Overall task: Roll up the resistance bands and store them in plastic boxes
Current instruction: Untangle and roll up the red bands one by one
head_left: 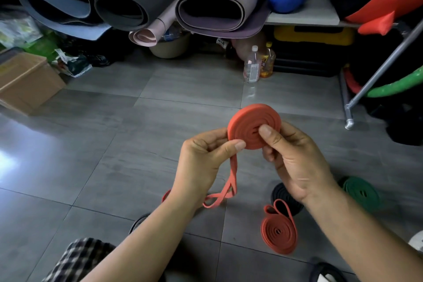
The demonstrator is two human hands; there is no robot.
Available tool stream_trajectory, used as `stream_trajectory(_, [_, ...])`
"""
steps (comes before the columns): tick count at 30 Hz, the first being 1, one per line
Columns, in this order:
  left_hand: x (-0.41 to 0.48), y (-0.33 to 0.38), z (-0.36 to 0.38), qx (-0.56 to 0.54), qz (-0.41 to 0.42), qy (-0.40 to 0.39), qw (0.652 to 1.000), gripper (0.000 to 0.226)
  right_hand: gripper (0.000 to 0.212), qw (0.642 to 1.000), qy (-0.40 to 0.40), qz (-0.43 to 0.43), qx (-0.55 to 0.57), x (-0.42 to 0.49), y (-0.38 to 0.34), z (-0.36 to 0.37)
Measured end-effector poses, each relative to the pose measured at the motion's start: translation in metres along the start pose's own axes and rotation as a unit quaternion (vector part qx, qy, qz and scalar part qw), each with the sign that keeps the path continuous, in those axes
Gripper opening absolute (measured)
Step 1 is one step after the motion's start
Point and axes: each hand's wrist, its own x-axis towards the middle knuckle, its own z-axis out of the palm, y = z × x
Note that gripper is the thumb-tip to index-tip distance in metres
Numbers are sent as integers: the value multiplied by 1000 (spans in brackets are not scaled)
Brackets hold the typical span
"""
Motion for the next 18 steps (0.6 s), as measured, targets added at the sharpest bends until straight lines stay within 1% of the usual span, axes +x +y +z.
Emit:
stream_trajectory(2, [-1, 1, 4, -16, 3, -1, 1000, 21, 21, 998, -1, 24, 51, -2, 7, 3])
stream_trajectory(3, [0, 1, 3, -14, 4, 4, 1000, 21, 20, 997, -6, 40, 61, -3, 8, 4])
stream_trajectory(4, [1, 2, -1, -6, 5, 8, 1000, 22, 19, 998, -14, 52, 43, -2, 6, 3])
stream_trajectory(5, [3, 2, -5, 29, 12, 13, 999, 21, 19, 998, -26, 52, -13, -1, 2, 0])
stream_trajectory(6, [5, 2, -10, 97, 33, 15, 995, 19, 22, 993, -36, 35, -105, 1, -2, -5])
stream_trajectory(7, [7, -1, -15, 201, 67, 11, 977, 12, 30, 975, -43, 3, -220, 3, -7, -10])
stream_trajectory(8, [8, -2, -18, 301, 95, -6, 949, 4, 40, 941, -51, -39, -331, 4, -13, -13])
stream_trajectory(9, [8, -6, -20, 384, 115, -20, 916, 12, 45, 902, -71, -76, -419, 6, -17, -16])
stream_trajectory(10, [7, -9, -20, 431, 120, -37, 894, 17, 44, 865, -103, -100, -481, 6, -20, -18])
stream_trajectory(11, [5, -10, -17, 445, 120, -52, 886, 17, 40, 832, -137, -114, -526, 6, -20, -17])
stream_trajectory(12, [4, -11, -15, 451, 120, -65, 882, 13, 32, 805, -158, -122, -559, 6, -19, -16])
stream_trajectory(13, [3, -10, -12, 452, 120, -72, 881, 6, 24, 792, -161, -126, -575, 5, -17, -15])
stream_trajectory(14, [2, -11, -12, 443, 115, -73, 886, 0, 18, 793, -151, -128, -576, 6, -15, -16])
stream_trajectory(15, [3, -10, -11, 413, 104, -64, 903, 6, 16, 804, -136, -130, -564, 6, -15, -17])
stream_trajectory(16, [4, -10, -12, 365, 80, -47, 926, 11, 15, 827, -119, -128, -535, 6, -15, -18])
stream_trajectory(18, [8, -5, -14, 220, 25, -13, 975, 20, 17, 890, -88, -110, -435, 5, -19, -17])
